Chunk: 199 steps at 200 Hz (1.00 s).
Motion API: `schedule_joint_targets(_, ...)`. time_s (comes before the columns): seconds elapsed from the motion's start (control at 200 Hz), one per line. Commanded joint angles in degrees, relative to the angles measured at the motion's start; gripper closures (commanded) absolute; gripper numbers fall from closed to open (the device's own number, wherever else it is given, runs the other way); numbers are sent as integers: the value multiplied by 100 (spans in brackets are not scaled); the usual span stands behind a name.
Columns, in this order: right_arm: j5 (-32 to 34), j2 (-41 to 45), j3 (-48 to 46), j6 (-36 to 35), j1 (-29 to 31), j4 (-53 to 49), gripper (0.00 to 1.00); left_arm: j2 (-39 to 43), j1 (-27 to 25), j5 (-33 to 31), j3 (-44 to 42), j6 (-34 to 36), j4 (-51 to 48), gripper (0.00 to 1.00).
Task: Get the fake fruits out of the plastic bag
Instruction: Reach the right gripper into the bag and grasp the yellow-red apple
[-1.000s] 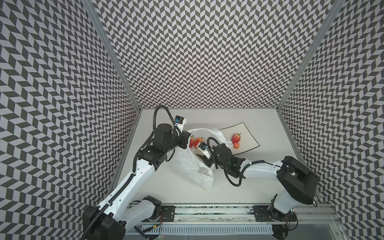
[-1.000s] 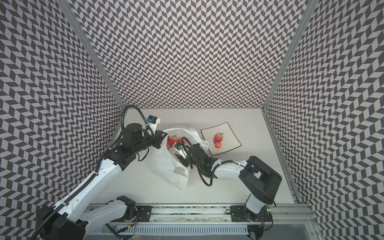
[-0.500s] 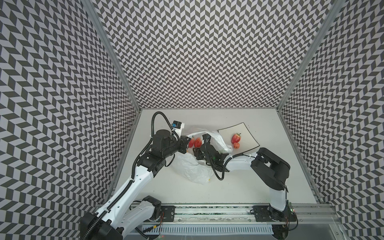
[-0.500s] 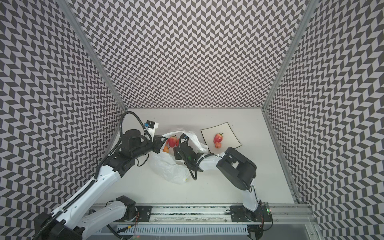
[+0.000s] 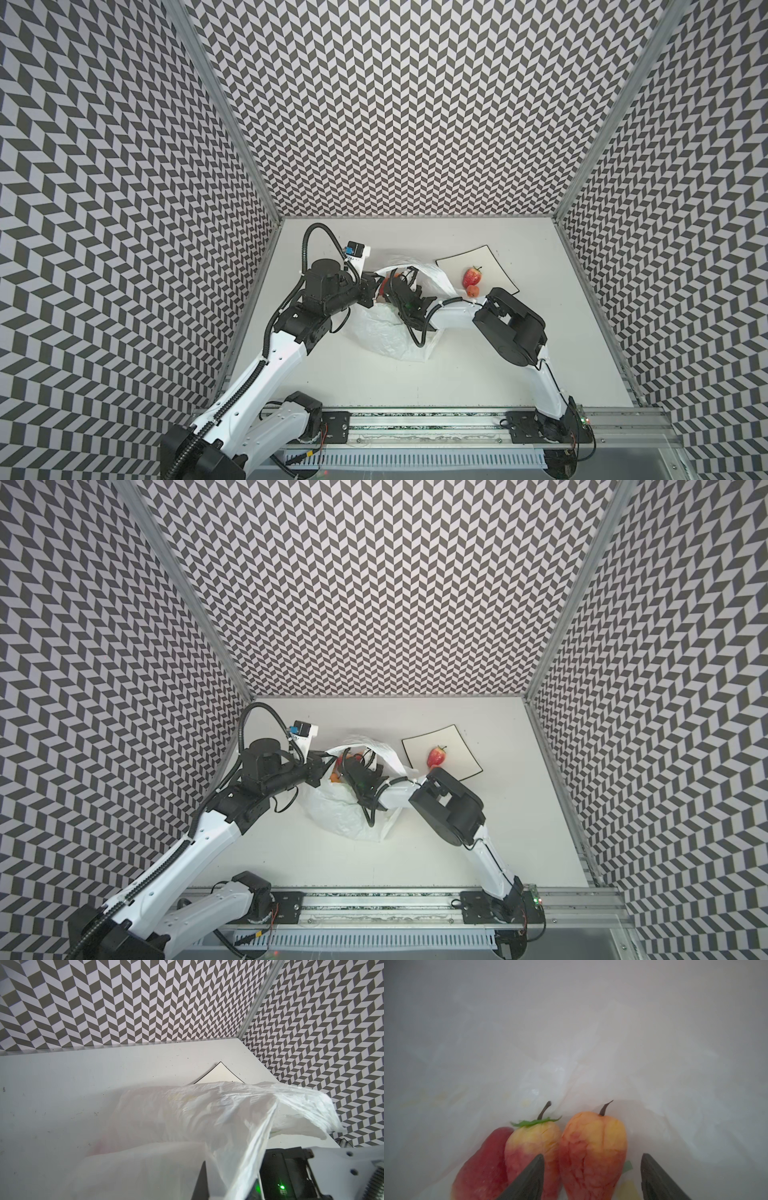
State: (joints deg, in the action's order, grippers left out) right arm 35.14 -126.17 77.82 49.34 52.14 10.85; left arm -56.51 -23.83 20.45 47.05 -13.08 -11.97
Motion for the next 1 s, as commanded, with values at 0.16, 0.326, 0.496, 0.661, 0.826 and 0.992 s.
schedule_joint_targets(0.16,153,-473,380,82,-100,-252,33,53,10,145,56,60,150,100)
schedule_joint_targets(0.326,51,-500,374,-221,-99,-94,43,63,3,42,20,7,221,100)
schedule_joint_targets(0.496,-163,-97,-4,-561,-99,496,57,102,4,-362,-10,-127,252,100)
schedule_joint_targets(0.661,-707,522,-358,-1044,-103,732,68,101,5,-600,-64,-247,302,100)
schedule_joint_targets(0.826,-1669,1232,-1072,-1531,-91,1129,73,94,10,-883,-73,-300,335,100)
schedule_joint_targets(0.992,-2771,1981,-1792,-2126,-90,1435,74,71,34,-1025,-81,-344,445,100)
